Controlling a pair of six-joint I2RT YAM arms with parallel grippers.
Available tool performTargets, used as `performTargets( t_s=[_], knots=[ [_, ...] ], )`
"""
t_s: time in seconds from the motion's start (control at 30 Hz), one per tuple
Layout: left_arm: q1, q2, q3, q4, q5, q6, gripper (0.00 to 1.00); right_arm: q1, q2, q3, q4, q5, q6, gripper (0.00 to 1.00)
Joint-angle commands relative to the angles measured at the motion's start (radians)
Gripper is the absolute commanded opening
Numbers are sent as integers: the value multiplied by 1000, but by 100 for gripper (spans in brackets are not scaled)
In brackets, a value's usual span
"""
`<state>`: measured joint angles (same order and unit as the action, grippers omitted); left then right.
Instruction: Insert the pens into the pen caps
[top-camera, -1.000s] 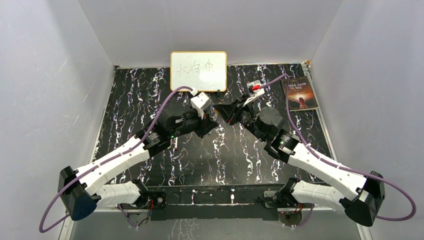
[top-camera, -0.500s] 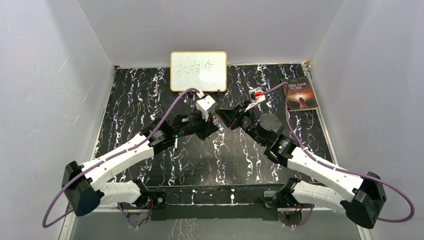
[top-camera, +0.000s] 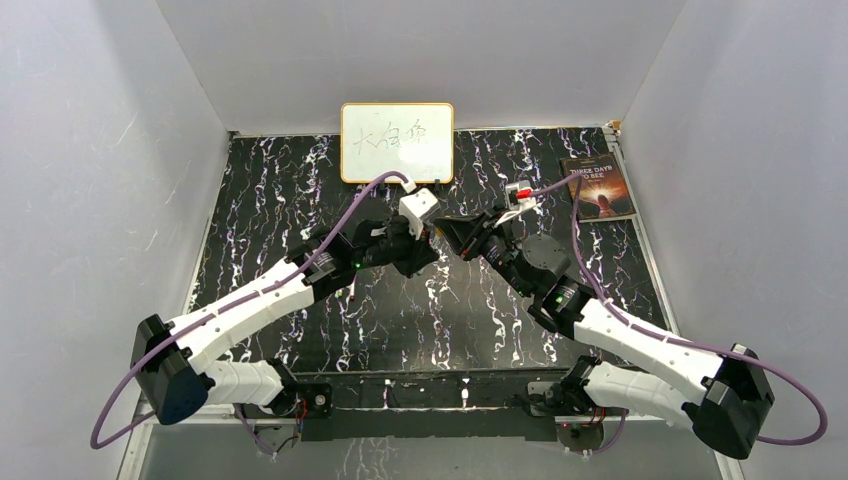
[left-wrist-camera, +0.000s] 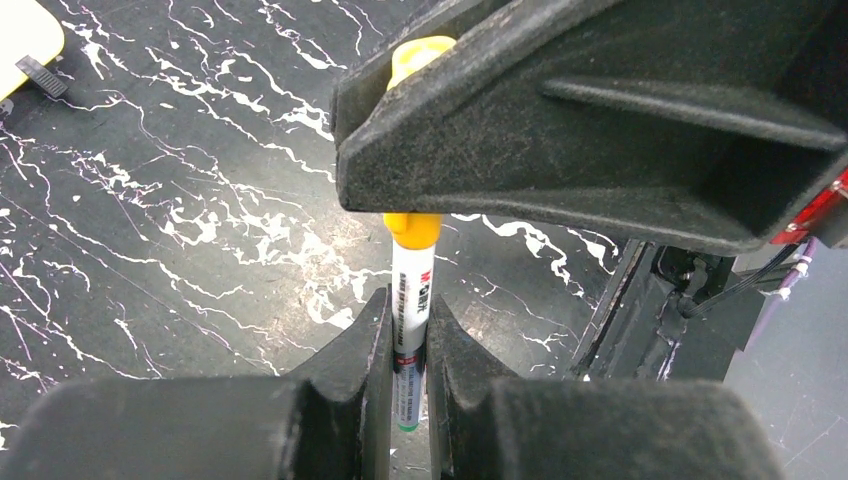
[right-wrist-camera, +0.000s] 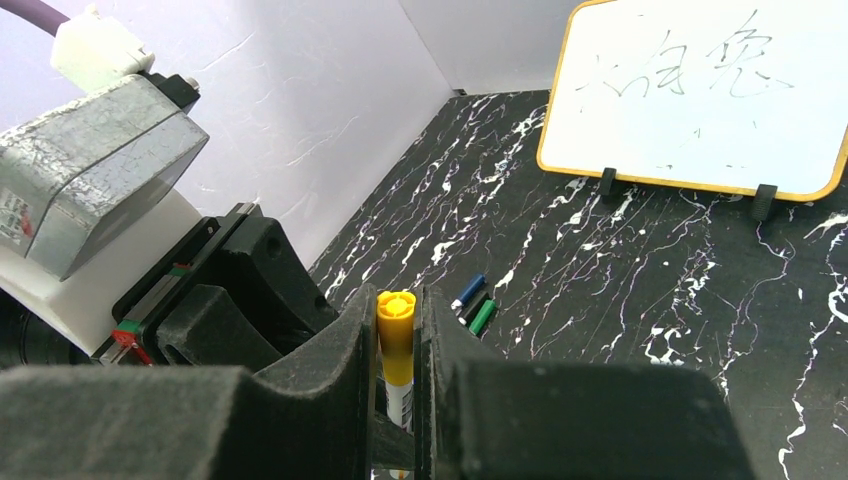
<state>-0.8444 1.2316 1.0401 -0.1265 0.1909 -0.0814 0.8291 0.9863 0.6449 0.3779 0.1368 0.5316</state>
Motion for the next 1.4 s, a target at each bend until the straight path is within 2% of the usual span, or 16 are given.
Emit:
performTargets(
  t_s=[0.0,0.67,0.93,0.97,1.0,1.1,1.17,1.23,1.37],
  knots=[
    [46,-23,154,339,-70,2,0,74,46,-78,-238,-214,28,0],
    [100,-2,171,347,1,-34,0,107,66,-125,-209,-212,62,0],
    [100,-32,86,269,150,-47,0,105,-11,-46,-271,-99,41,0],
    [100,-45,57,265,155,-57,0,105,-15,-28,-284,-88,33,2],
    [100,-59,30,263,154,-69,0,105,-19,-12,-293,-80,22,9],
    [100,-119,-70,255,144,-113,0,105,-30,23,-313,-52,9,40],
    [99,-161,-123,237,123,-123,0,105,-39,34,-322,-41,1,52],
    [99,-192,-154,204,94,-120,0,105,-47,31,-330,-39,-1,58],
    [100,-214,-176,141,57,-109,0,105,-88,2,-330,-24,17,60]
  ],
)
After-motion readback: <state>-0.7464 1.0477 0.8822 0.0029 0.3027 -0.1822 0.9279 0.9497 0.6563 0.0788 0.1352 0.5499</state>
